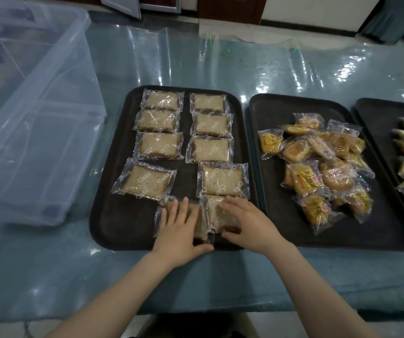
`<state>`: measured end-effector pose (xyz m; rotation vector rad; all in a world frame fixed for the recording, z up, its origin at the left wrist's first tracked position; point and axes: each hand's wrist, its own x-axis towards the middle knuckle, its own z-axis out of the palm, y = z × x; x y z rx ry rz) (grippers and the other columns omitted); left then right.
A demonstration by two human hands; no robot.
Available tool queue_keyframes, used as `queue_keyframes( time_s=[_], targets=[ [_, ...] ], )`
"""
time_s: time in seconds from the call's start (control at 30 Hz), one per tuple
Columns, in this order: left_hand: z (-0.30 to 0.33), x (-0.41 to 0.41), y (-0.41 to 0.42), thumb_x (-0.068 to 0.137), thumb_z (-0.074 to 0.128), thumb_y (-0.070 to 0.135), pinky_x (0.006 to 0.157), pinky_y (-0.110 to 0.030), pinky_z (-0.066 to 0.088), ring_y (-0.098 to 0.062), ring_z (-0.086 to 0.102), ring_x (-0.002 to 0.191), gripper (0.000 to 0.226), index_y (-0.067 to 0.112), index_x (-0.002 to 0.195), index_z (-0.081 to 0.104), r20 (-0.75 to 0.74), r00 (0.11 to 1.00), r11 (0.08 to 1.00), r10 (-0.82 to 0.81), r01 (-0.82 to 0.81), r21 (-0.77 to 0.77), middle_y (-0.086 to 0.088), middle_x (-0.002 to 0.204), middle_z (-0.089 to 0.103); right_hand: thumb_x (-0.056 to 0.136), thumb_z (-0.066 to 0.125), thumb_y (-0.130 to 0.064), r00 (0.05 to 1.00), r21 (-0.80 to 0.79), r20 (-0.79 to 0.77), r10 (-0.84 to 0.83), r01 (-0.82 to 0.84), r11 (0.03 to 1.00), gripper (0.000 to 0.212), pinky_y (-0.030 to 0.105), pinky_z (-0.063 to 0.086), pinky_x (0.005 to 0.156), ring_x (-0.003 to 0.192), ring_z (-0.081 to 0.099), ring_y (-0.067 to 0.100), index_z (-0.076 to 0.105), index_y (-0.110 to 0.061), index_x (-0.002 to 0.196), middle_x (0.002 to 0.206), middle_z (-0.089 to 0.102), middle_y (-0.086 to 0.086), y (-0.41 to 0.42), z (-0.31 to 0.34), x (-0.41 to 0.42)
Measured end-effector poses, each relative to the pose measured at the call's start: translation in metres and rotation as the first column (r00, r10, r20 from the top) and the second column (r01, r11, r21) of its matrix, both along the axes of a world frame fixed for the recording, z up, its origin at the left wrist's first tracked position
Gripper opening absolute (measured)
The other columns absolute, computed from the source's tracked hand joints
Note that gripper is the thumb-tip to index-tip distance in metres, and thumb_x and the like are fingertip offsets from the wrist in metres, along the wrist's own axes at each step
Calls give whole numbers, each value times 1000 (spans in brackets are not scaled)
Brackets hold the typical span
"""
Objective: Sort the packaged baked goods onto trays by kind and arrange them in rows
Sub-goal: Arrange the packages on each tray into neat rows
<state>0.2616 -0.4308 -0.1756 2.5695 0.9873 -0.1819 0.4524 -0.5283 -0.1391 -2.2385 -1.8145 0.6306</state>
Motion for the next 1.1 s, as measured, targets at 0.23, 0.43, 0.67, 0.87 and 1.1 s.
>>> queue_keyframes(
  time_s=[0.23,0.43,0.67,0.87,1.1],
  targets=[
    [-4,4,-11,79,44,73,113,-51,-6,-36,-16,143,86,44,147,0,-53,998,1000,-21,22,2,-14,157,-17,97,47,-38,963,89,-217,-159,181,979,49,22,19,111,141,23,5,35,-36,145,152,34,-11,-1,-11,5],
    [-1,5,-26,91,39,59,114,-47,-7,-33,-15,143,64,47,147,10,-55,998,1000,27,-26,12,-11,158,-14,97,48,-35,935,72,-321,-151,183,980,49,36,21,117,141,25,9,35,-37,144,151,35,-10,-9,-18,13],
    [2,3,-33,94,40,54,115,-44,-4,-28,-11,145,57,46,146,18,-34,992,992,125,-126,-14,-5,159,-9,95,51,-34,977,93,-201,-74,95,991,51,30,5,115,145,14,12,38,-32,144,156,27,-6,-9,-31,11],
    [8,-33,-17,95,36,53,115,-46,-3,-29,-10,145,55,51,145,12,-80,978,981,195,-194,15,-6,159,-7,99,43,-33,960,113,-228,-159,188,976,54,25,2,111,146,15,15,24,-28,150,156,26,-5,-5,-29,5],
    [9,-88,17,96,35,51,116,-48,-7,-27,-14,144,57,53,144,4,-138,965,975,221,-220,22,-2,159,-11,90,52,-45,995,14,-77,-61,62,998,63,38,-2,118,147,-1,13,29,-34,147,160,10,-7,7,-26,-11]
  ],
)
